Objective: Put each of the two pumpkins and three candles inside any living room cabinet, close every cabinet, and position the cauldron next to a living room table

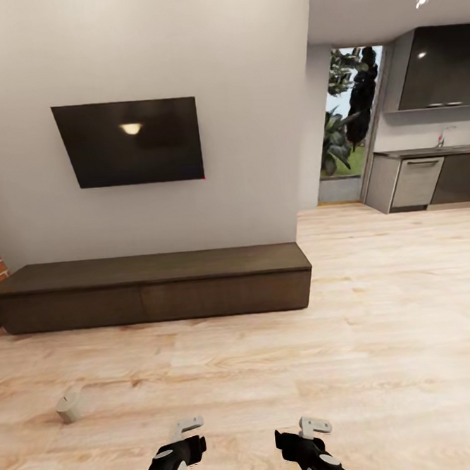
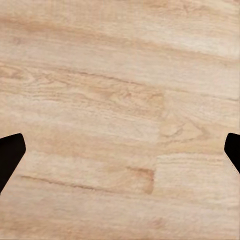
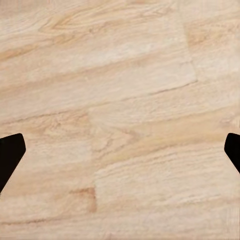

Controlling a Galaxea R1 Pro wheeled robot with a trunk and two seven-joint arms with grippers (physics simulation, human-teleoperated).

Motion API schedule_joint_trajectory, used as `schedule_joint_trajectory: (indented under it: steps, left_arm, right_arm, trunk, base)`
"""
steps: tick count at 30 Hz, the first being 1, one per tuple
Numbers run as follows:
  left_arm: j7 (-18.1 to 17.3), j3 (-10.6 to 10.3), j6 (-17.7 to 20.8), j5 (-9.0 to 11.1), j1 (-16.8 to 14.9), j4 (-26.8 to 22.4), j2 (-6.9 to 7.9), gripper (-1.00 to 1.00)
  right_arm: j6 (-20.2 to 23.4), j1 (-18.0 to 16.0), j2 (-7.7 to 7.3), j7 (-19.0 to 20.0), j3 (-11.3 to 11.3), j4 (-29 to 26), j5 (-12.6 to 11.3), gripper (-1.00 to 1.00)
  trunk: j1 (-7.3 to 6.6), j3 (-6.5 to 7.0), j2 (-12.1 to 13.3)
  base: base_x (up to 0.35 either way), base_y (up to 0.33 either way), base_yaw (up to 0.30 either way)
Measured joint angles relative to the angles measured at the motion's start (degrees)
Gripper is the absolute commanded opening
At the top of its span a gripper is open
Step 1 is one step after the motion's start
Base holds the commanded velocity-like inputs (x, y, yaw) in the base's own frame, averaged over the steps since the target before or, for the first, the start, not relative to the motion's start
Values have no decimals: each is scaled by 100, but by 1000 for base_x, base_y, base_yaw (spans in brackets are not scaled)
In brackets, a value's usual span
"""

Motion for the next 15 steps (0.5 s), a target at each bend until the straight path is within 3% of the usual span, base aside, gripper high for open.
schedule_joint_trajectory:
  steps: [15]
  left_arm:
    - [0,1,0,0,0,0,0,100]
  right_arm:
    - [11,0,0,0,-2,7,-1,100]
  trunk:
    - [0,-139,0]
  base:
    - [297,0,0]
